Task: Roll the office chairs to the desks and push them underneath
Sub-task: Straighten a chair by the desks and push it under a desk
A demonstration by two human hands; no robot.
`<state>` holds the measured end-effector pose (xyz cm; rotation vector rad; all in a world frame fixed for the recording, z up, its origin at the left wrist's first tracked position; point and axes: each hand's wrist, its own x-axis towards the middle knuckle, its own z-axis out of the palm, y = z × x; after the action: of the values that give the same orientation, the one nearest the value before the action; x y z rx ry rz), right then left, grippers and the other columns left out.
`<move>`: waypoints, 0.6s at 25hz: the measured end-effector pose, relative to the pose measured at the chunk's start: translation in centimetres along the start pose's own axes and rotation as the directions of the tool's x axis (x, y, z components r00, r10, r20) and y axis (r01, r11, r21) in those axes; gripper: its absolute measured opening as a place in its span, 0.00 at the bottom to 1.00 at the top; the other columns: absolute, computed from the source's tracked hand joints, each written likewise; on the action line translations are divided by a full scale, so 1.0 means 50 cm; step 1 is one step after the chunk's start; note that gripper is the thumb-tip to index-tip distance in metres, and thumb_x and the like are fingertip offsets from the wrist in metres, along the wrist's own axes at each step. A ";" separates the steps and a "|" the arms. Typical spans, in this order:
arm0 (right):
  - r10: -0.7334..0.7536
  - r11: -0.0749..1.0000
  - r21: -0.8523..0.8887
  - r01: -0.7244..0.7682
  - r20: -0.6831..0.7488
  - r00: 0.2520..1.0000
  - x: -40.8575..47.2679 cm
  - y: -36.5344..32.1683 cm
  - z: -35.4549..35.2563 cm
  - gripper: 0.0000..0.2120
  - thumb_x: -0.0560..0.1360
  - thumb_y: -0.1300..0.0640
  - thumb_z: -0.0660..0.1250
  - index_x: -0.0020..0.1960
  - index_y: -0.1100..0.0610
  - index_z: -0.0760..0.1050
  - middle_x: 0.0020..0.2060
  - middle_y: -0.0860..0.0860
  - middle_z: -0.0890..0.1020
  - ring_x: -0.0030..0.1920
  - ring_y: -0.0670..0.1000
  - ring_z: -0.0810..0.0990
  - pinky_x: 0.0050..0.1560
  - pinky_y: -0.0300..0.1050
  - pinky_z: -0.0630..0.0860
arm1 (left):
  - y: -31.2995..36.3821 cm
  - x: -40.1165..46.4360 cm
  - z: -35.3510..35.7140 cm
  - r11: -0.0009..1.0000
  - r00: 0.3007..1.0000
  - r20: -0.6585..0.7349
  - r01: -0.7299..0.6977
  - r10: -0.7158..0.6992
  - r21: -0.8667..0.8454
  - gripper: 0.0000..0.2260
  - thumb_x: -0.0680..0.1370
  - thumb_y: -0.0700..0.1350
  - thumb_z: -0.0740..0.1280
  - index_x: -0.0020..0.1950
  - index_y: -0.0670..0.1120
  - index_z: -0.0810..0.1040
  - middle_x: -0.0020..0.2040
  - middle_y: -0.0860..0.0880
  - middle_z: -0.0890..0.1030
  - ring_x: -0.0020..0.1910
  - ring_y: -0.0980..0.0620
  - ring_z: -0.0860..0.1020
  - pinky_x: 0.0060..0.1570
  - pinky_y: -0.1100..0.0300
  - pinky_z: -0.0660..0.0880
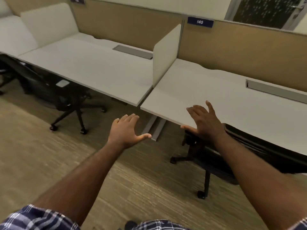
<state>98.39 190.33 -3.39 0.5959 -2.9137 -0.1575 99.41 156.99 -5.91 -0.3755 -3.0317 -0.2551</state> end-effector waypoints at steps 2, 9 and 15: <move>-0.046 0.999 0.011 0.046 0.011 0.999 0.048 -0.057 0.006 0.40 0.77 0.30 0.50 0.72 0.61 0.69 0.67 0.58 0.76 0.71 0.58 0.71 0.76 0.67 0.47 | -0.064 -0.037 0.002 0.999 0.998 0.048 0.049 -0.050 0.021 0.50 0.65 0.82 0.49 0.76 0.51 0.63 0.76 0.49 0.66 0.76 0.47 0.62 0.72 0.43 0.60; -0.331 0.937 0.132 0.323 0.043 0.943 0.269 -0.400 0.071 0.41 0.76 0.28 0.45 0.76 0.54 0.62 0.73 0.54 0.71 0.75 0.54 0.65 0.76 0.64 0.39 | -0.363 -0.203 -0.026 0.950 0.951 0.006 0.310 -0.310 0.026 0.47 0.66 0.80 0.56 0.76 0.50 0.65 0.76 0.50 0.67 0.75 0.48 0.63 0.72 0.44 0.59; -0.562 0.814 0.210 0.541 0.056 0.825 0.462 -0.656 0.116 0.38 0.78 0.30 0.50 0.79 0.53 0.57 0.76 0.52 0.66 0.76 0.52 0.61 0.77 0.61 0.37 | -0.567 -0.310 -0.026 0.850 0.850 -0.046 0.526 -0.525 0.007 0.53 0.62 0.84 0.50 0.77 0.50 0.62 0.77 0.48 0.65 0.75 0.47 0.62 0.70 0.41 0.60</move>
<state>88.86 151.56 -10.34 1.5109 -2.7834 0.0166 107.45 126.02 -10.50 0.4747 -3.0223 -0.2559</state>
